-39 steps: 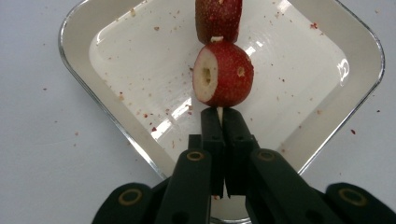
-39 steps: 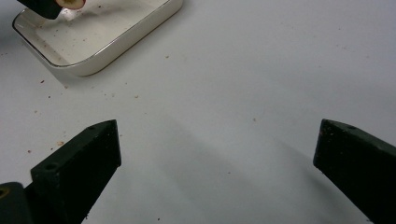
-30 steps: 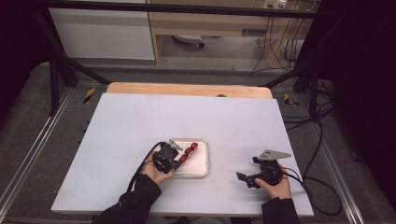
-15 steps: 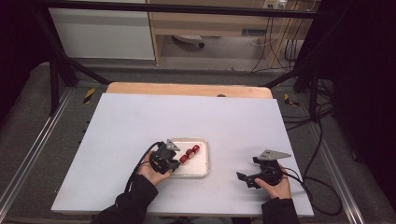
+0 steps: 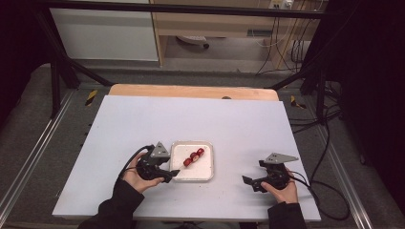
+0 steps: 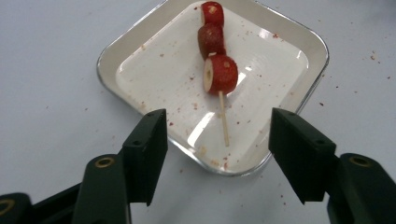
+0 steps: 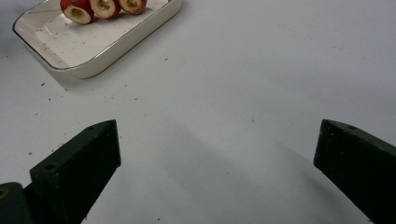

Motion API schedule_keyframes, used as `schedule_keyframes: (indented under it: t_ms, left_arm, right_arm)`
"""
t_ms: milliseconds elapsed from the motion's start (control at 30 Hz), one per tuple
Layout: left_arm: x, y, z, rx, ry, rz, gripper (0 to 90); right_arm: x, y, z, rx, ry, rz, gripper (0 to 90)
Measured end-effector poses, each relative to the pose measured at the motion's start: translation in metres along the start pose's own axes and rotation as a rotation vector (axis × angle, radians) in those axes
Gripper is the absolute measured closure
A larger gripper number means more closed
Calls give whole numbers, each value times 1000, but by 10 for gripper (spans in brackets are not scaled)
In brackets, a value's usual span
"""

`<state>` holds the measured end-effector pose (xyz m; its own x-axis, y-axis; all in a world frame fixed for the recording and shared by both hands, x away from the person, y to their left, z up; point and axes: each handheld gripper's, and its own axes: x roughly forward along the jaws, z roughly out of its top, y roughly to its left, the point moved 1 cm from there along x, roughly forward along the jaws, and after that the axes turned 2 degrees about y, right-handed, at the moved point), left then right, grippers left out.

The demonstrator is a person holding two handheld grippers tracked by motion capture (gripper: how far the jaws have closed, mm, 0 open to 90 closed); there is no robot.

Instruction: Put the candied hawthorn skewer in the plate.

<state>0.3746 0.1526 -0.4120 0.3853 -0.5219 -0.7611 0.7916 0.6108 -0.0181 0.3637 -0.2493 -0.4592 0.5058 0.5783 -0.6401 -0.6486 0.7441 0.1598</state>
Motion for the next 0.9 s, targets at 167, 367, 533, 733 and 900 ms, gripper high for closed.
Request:
schedule_keyframes:
  t_ms: [167,367,533,733,900]
  left_arm:
    - [-12,13,-15,-31,-8,-7,215]
    - [-25,31,-40,-84,-40,21,143]
    - [-31,44,-63,-149,-76,45,135]
    - [-33,51,-91,-177,-116,41,134]
    - [-33,56,-107,-205,-134,43,134]
  right_arm:
    - [0,0,0,1,2,1,12]
    - [0,0,0,2,-2,4,9]
    - [-1,0,0,-3,5,3,7]
    - [0,1,-1,3,10,6,7]
    - [0,1,-1,-5,17,8,7]
